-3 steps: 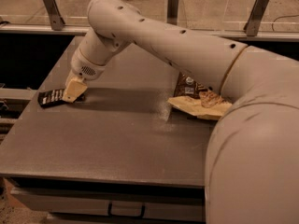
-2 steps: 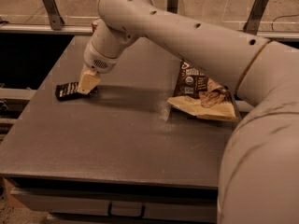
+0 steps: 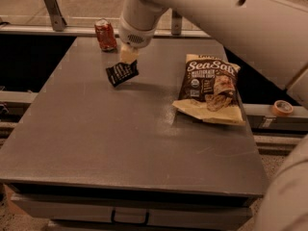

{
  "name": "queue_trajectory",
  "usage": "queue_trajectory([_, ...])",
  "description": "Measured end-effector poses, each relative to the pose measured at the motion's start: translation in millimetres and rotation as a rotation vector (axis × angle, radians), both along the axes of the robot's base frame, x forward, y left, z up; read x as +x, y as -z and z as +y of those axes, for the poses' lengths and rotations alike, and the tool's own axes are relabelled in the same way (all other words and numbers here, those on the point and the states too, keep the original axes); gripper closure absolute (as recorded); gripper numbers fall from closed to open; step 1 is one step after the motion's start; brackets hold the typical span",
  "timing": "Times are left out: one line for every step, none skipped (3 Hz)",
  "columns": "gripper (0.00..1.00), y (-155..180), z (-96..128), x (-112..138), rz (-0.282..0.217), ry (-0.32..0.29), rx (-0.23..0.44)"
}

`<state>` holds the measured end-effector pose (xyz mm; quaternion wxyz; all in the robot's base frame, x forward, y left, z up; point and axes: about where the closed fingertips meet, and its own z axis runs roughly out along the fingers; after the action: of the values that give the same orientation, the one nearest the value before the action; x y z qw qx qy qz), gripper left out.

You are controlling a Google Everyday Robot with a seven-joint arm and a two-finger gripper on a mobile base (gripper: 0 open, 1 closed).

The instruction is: Move rxbar chocolate near brown chip bag

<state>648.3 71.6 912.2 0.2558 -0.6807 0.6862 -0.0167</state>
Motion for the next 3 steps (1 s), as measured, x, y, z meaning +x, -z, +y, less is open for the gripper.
queue_trajectory([1.00,-6.0,-54.1,15.0,-0.042,0.066,-0.106])
queue_trajectory([0.83,1.5,-100.8,24.1,-0.037,0.128,-0.159])
queue_trajectory([0.60,15.9,-130.4,26.2,-0.007,0.176,-0.179])
